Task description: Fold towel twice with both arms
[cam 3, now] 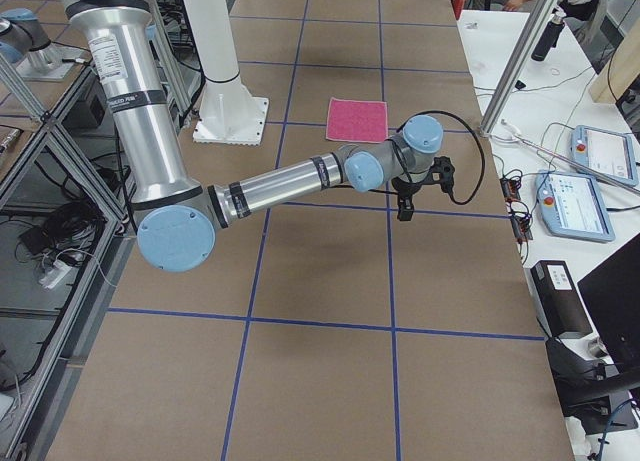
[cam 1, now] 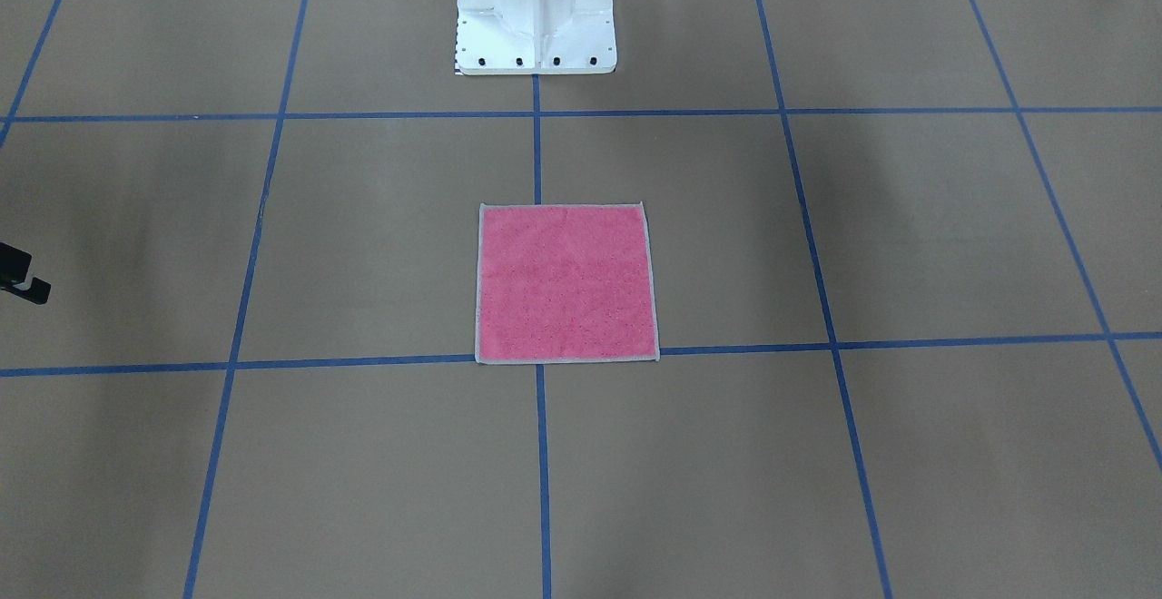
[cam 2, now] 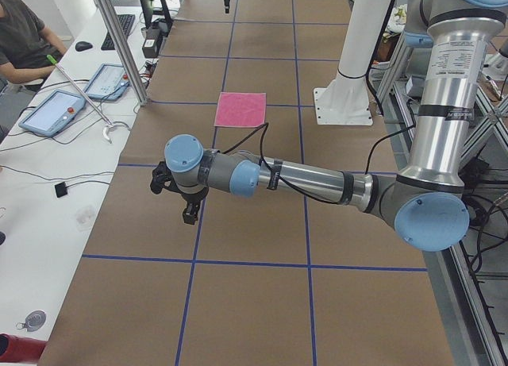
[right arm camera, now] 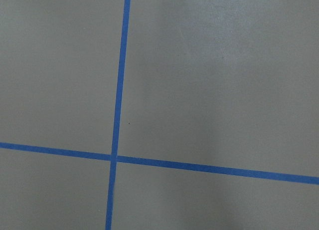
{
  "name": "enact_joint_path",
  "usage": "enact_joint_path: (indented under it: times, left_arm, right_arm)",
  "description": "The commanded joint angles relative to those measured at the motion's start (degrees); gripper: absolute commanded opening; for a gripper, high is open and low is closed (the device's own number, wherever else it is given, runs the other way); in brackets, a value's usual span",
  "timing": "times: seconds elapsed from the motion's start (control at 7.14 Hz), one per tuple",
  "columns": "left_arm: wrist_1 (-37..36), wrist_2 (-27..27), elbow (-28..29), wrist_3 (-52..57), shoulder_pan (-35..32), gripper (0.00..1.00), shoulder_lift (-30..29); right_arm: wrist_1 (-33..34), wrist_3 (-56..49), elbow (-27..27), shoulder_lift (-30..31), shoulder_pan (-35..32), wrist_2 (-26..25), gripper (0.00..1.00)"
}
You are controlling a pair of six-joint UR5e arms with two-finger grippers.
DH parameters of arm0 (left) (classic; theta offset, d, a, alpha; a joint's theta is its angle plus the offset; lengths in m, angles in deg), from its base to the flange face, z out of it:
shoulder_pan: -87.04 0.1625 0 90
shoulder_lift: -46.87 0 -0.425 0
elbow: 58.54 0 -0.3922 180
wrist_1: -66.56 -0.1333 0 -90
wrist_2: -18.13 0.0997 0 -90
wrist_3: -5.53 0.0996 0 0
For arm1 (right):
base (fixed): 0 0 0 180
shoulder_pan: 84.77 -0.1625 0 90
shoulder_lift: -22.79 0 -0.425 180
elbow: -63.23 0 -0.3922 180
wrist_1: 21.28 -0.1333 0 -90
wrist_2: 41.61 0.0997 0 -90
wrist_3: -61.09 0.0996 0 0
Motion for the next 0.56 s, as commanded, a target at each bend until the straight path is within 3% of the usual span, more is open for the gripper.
enact_joint_path:
  times: [0.0,0.42]
  left_arm:
    - [0.0,0.0,-0.2,-0.1,0.0,1.00,0.0]
    - [-0.3,0.9,0.3,-0.3,0.0,1.00,0.0]
  right_arm:
    - [0.2,0.0,1.6,0.6,0.0,0.8,1.00]
    - [0.7,0.1,1.6,1.0,-0.1,0.5,1.00]
